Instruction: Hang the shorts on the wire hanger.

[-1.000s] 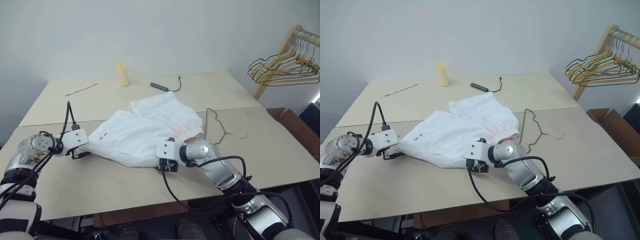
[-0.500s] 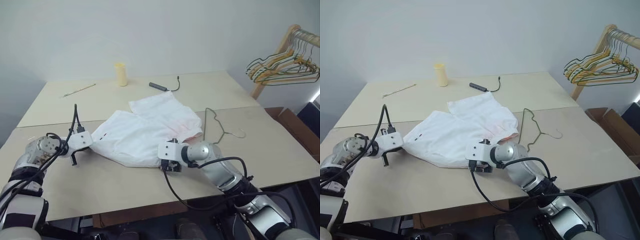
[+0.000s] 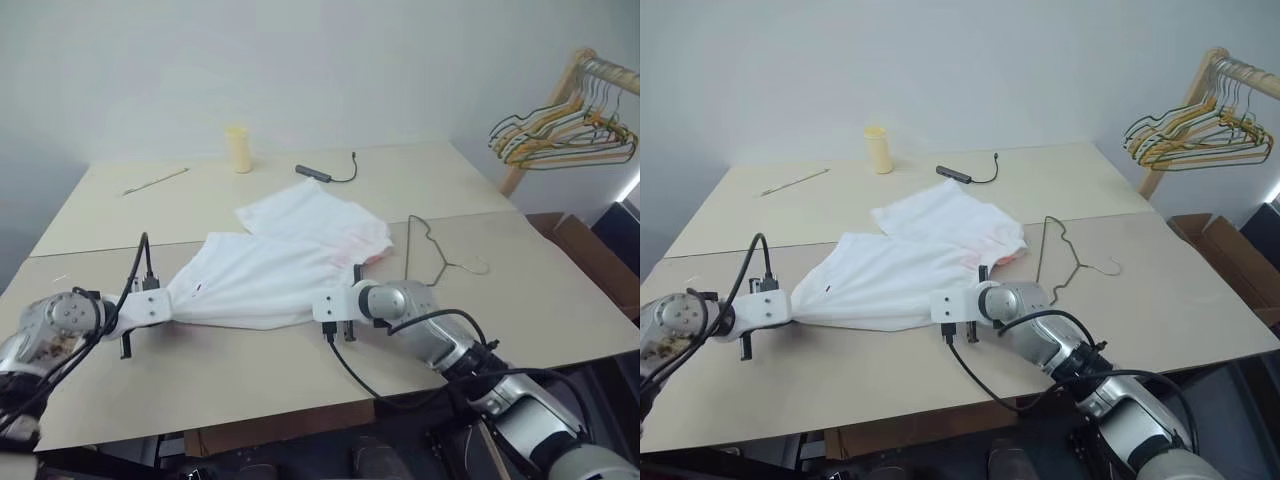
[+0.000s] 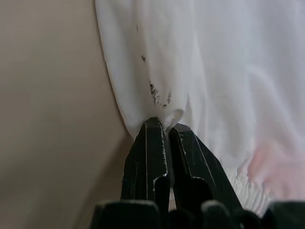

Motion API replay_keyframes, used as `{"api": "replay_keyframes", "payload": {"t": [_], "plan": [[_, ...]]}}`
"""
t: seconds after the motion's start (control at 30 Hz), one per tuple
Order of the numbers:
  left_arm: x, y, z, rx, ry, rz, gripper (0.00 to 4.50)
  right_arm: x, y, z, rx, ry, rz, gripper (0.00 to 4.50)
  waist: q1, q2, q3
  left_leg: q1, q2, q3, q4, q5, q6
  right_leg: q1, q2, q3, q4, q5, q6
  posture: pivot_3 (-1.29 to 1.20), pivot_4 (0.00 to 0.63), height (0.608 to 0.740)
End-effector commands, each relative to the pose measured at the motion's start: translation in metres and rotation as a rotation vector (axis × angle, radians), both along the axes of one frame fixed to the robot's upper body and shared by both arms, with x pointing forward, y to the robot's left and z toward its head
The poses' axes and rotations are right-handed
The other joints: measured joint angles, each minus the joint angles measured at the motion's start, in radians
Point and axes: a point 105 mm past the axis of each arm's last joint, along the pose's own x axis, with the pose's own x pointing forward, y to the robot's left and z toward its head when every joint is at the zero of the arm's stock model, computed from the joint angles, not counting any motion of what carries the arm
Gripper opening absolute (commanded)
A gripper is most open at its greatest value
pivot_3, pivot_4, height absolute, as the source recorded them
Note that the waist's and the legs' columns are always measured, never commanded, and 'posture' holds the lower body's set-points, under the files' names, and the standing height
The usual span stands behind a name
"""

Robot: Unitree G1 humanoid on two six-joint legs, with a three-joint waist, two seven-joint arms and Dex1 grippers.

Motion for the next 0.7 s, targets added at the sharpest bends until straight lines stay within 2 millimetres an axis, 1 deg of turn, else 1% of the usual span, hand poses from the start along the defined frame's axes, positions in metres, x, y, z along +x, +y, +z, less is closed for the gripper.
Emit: {"api": "replay_keyframes", "payload": {"t": [0.03, 0.17, 0.27, 0.33, 0.43, 0.47, 0.53, 0.6, 0.7], "plan": [[-0.018, -0.004, 0.016, 0.023, 0.037, 0.017, 0.0, 0.014, -0.004, 0.016, -0.009, -0.109, 0.008, 0.01, -0.007, 0.0, 0.0, 0.0, 0.0, 0.0, 0.0, 0.0, 0.0, 0.0, 0.0, 0.0, 0.001, 0.0, 0.0, -0.05, 0.0, 0.74], [-0.053, -0.019, 0.022, 0.042, 0.126, 0.024, 0.0, 0.013, -0.007, 0.022, -0.004, -0.139, 0.062, 0.01, -0.014, 0.0, 0.0, 0.0, 0.0, -0.001, 0.0, 0.0, 0.0, -0.001, 0.0, 0.001, 0.001, -0.001, 0.0, -0.05, 0.0, 0.74], [-0.074, -0.023, 0.02, 0.1, 0.18, 0.051, 0.0, 0.004, -0.014, 0.023, -0.014, -0.116, 0.108, 0.01, -0.015, 0.0, 0.001, 0.0, 0.001, -0.002, 0.0, 0.0, 0.0, -0.001, 0.0, 0.001, 0.0, -0.001, 0.0, -0.05, 0.0, 0.74], [-0.085, -0.029, 0.019, 0.092, 0.208, 0.086, 0.0, -0.002, -0.022, 0.022, -0.032, -0.1, 0.139, 0.01, -0.013, 0.0, 0.001, 0.0, 0.001, -0.001, -0.001, 0.0, 0.001, -0.001, 0.0, 0.001, 0.0, -0.001, 0.0, -0.05, 0.0, 0.74], [-0.096, -0.038, 0.021, 0.066, 0.228, 0.121, 0.0, -0.014, -0.031, 0.021, -0.047, -0.074, 0.197, 0.01, -0.009, 0.0, 0.001, 0.002, 0.001, 0.001, 0.0, 0.0, 0.0, 0.002, 0.0, -0.001, 0.0, -0.004, 0.003, -0.05, 0.0, 0.74], [-0.098, -0.041, 0.022, 0.066, 0.23, 0.127, 0.0, -0.02, -0.035, 0.019, -0.057, -0.05, 0.223, 0.01, -0.008, 0.0, 0.001, 0.002, 0.001, 0.001, 0.0, 0.0, 0.0, 0.003, 0.0, -0.001, 0.0, -0.006, 0.005, -0.05, 0.0, 0.74], [-0.102, -0.047, 0.024, 0.065, 0.232, 0.129, 0.0, -0.03, -0.044, 0.014, -0.094, -0.004, 0.259, 0.01, -0.008, 0.0, 0.001, 0.003, 0.001, 0.002, 0.0, 0.0, 0.001, 0.004, 0.0, -0.001, -0.001, -0.007, 0.006, -0.05, 0.0, 0.74], [-0.105, -0.054, 0.025, 0.053, 0.236, 0.121, 0.0, -0.035, -0.05, 0.014, -0.114, -0.023, 0.277, 0.01, -0.008, 0.0, 0.001, 0.003, 0.001, 0.001, 0.0, 0.0, 0.001, 0.005, 0.0, -0.001, -0.001, -0.007, 0.006, -0.05, 0.0, 0.74], [-0.111, -0.068, 0.025, 0.018, 0.263, 0.101, 0.0, -0.037, -0.058, 0.014, -0.123, -0.015, 0.258, 0.01, -0.009, -0.001, 0.001, 0.004, 0.001, 0.002, 0.0, 0.0, 0.001, 0.005, 0.0, -0.001, 0.0, -0.007, 0.005, -0.06, 0.0, 0.74]]}}
